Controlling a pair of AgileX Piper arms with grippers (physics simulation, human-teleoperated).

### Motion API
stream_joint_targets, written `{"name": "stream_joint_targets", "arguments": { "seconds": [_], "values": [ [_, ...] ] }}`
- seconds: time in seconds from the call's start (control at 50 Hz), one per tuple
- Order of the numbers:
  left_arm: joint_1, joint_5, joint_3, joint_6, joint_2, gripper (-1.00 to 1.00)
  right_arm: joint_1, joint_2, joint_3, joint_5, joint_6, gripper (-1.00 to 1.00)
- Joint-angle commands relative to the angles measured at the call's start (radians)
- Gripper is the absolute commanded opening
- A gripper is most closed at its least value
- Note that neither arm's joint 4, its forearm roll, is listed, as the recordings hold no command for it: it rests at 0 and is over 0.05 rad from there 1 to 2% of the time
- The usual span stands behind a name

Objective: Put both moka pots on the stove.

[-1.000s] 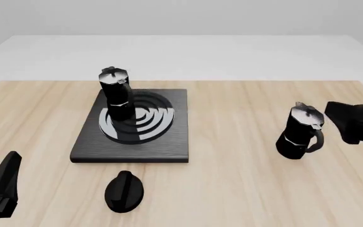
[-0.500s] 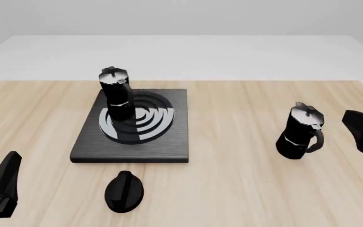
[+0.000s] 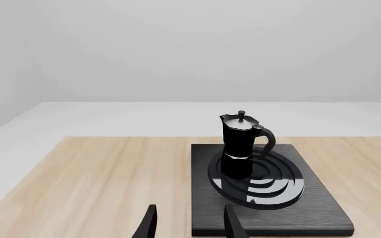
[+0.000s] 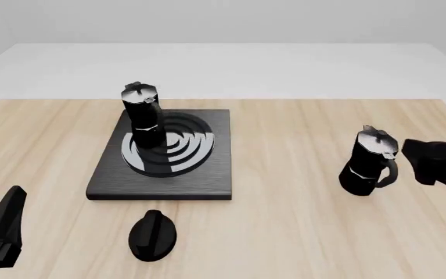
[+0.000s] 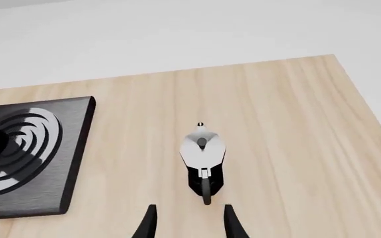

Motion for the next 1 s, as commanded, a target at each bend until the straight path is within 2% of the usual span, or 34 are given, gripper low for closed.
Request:
{"name": "stream_joint_targets", "arguments": {
  "seconds": [0.02,0.34,0.56,1.0],
  "values": [
    [0.0,0.0,0.0,0.0,0.0,1.0,-0.013,0.05,0.022,-0.057,-0.012,1.0],
    [0.0,0.0,0.0,0.0,0.0,1.0,-0.035,0.074,0.024,-0.092,-0.022,1.0],
    [0.0,0.0,0.0,0.0,0.0,1.0,-0.006,0.185,0.03,-0.169,-0.003,1.0],
    [0.0,0.0,0.0,0.0,0.0,1.0,-0.02,0.288,0.068,-0.262,-0.001,1.0]
  ]
}}
